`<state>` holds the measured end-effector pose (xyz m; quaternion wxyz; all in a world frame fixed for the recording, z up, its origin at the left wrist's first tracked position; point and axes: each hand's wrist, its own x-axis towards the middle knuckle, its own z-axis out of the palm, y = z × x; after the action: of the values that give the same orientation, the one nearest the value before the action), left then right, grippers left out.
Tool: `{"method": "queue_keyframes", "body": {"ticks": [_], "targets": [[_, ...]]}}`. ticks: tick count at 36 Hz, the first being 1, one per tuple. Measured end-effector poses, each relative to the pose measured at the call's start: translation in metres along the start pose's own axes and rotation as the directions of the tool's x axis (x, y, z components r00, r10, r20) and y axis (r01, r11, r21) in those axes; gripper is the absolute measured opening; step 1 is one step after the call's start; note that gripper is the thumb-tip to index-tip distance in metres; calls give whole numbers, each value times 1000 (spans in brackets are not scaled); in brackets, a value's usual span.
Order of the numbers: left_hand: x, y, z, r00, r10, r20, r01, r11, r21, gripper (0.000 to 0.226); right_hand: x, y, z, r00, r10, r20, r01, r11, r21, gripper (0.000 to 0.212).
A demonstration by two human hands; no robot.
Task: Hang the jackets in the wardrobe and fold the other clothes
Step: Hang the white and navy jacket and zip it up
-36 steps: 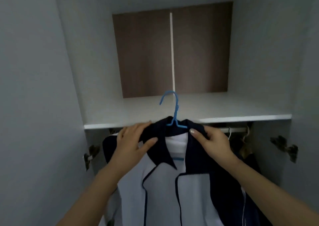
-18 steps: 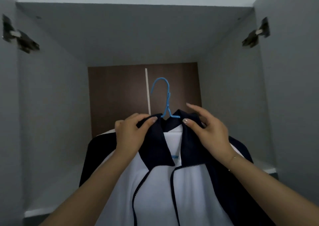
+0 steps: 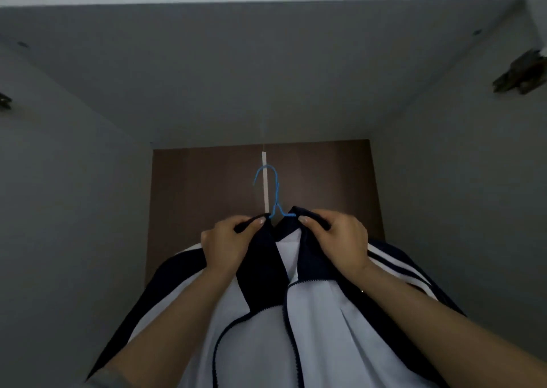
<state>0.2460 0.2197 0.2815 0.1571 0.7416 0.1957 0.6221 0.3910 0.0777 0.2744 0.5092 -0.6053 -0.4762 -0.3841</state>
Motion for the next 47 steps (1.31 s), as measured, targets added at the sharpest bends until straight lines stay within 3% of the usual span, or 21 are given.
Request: {"method": "queue_keyframes", "body": {"ticks": [8,14,18,24,28,30,33,36,39,42,47], "targets": [[-53,-117,71,925,-256,280,195,954,227,31,-77,85,93,941,135,310,-134,991,-24,22],[-88,-156,93,857,-293,424,149,929,339,27,-111,118,122,866,120,486,-157,987,37,16],[-92,-164,98,735,-294,611,100,938,332,32,-115,128,131,740,103,664,-128,992,-11,17],[-94,-160,95,689,-334,643,-71,852,518,39,-108,126,129,587,110,802,76,979,-190,49],[-96,-146,78,545,-450,707,-134,786,604,59,-90,117,106,333,69,941,56,994,-92,60],[-97,-132,65,500,-474,724,-194,754,628,64,-84,110,90,268,53,962,128,988,-90,60],[-100,-104,40,541,-398,741,-256,761,596,64,-79,90,63,328,6,945,341,932,-125,60],[-111,-76,13,618,-258,743,-382,727,570,61,-83,61,31,396,-81,915,419,902,-102,53],[-132,-49,-18,616,-197,763,-444,712,543,57,-98,35,-1,405,-65,912,387,916,-107,52],[-156,-21,-50,589,-182,787,-396,785,477,57,-121,12,-30,406,-79,910,332,941,-67,53],[-204,10,-96,635,-82,769,-377,835,400,55,-172,-24,-74,493,-140,859,240,970,20,51]]}}
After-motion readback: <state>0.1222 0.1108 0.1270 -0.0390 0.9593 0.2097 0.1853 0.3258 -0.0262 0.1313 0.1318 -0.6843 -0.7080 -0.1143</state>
